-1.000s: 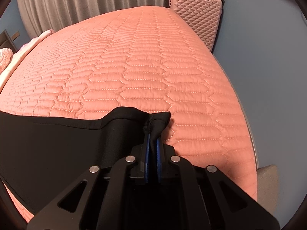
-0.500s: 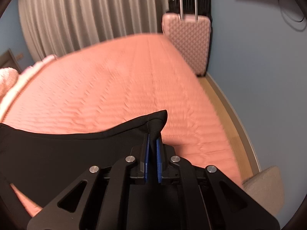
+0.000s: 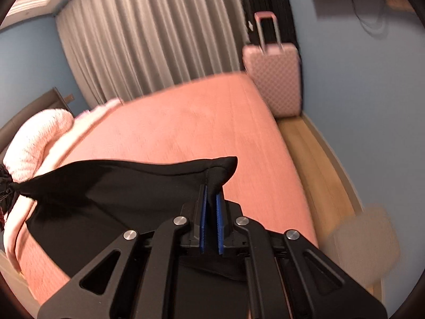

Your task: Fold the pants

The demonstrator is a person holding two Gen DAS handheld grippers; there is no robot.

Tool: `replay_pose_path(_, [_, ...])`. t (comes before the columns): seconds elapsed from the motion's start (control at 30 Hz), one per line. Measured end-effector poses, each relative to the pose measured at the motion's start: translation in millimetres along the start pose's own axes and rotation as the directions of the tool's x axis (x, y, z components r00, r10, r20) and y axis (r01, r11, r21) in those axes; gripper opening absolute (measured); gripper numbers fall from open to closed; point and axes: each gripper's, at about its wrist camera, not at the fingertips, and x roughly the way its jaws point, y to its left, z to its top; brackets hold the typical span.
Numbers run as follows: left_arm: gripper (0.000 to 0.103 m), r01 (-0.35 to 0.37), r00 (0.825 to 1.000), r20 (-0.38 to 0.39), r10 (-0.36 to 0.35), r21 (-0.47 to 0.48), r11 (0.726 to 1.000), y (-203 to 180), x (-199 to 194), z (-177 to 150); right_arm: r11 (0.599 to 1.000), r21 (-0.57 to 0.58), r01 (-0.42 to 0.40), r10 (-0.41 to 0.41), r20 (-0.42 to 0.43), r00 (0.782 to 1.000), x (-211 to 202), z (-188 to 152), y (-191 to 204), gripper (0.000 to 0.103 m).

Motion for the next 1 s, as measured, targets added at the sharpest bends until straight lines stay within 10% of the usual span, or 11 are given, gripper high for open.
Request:
replay_pose_path(0.2, [0.0,-0.195,0.974,-0.135,0.183,-0.088,0.977,54,3,-62,0.998,0.022,0.065,-0.059,-0.229,0.972,27,-69,-25,0.01])
replay_pose_path(0.33, [0.0,-0.178,0.966,-0.19,0.174,0.0,0.984,25,11,-75,0.979,0.063,0.195,-0.182,-0.17,0.968,4,-70,-32,0.021])
replay_pose_path(0.47, [0.041,-0.125,0.964,-0.235,0.124,0.013,0.992,-22,16,-91,0.969,0.096,0.227,-0.224,-0.035,0.974,-36,-50,-14,0.034])
replay_pose_path(0.67, [0.05,-0.073,0.96,-0.273,0.06,-0.036,0.997,-76,37,-137,0.997,0.007,0.075,-0.075,0.015,0.997,-53,-51,63,0.034])
replay_pose_path(1.0, [0.05,-0.054,0.977,-0.215,-0.017,-0.321,0.946,-35,42,-146,0.991,-0.116,-0.07,0.06,-0.08,0.995,-21,-73,153,0.034])
